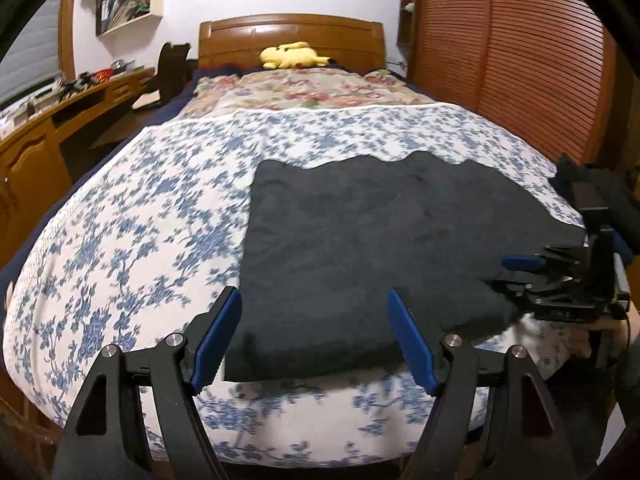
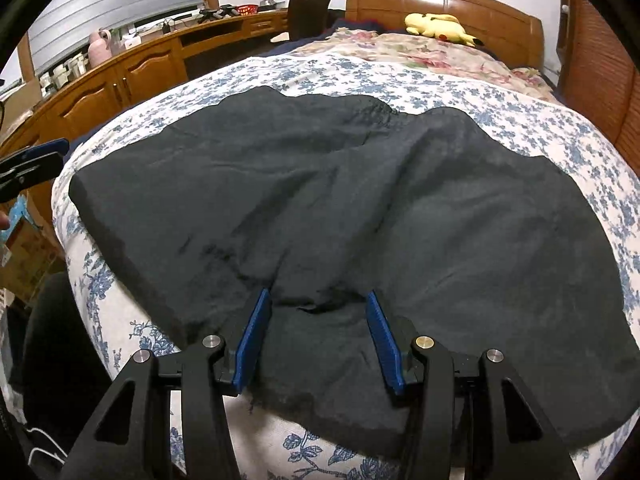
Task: Fold large clothes
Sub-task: 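Grasp the jacket edge with the left tool and lift it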
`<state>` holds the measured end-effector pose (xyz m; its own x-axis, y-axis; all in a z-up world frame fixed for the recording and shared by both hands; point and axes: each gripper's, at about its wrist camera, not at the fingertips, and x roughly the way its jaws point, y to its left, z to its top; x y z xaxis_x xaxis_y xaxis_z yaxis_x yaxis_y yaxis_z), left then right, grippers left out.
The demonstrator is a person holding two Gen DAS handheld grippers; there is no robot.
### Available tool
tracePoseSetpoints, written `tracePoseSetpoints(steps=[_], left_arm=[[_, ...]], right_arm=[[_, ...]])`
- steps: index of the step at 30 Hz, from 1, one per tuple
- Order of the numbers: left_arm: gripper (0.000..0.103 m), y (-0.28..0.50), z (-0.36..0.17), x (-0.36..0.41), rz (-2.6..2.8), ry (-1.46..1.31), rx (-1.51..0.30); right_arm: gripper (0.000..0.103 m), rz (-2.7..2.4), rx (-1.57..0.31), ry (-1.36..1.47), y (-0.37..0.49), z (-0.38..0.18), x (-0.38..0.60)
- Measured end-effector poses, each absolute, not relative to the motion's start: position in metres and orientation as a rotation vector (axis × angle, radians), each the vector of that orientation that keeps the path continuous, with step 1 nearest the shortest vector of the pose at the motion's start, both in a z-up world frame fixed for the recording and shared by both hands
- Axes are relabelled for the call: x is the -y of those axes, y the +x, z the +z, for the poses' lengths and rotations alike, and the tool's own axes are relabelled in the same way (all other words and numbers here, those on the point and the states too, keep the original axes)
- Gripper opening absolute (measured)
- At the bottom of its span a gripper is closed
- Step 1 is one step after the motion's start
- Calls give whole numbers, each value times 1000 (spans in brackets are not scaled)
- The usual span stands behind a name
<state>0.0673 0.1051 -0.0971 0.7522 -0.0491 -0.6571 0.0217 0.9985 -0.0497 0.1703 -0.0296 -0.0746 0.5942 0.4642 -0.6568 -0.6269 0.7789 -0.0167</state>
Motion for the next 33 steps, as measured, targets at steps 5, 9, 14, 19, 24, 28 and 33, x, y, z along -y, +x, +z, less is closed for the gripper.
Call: tracePoseSetpoints(steps=[5, 9, 14, 19, 24, 28, 33], left_arm=[[76, 74, -119, -129, -11, -83, -757], [76, 73, -132, -141, -17, -114, -769], [76, 68, -142, -150, -28, -142, -783], [76, 65, -151, -156, -20, -174, -803], [74, 62, -152, -153, 3, -163, -798], [59, 56, -150, -148, 14, -171, -794], [42, 49, -149, -142, 16, -183, -802]], right_arm=[[52, 623, -683, -248, 163, -77, 24], [52, 603, -682, -242, 161, -77, 24], [52, 588, -678, -238, 158, -78, 23], [52, 600, -656, -221, 156, -81, 28], [53, 606, -621, -230, 152, -85, 31], [53, 610, -608, -230, 150, -87, 34], [53, 604, -607, -230, 144, -86, 36]])
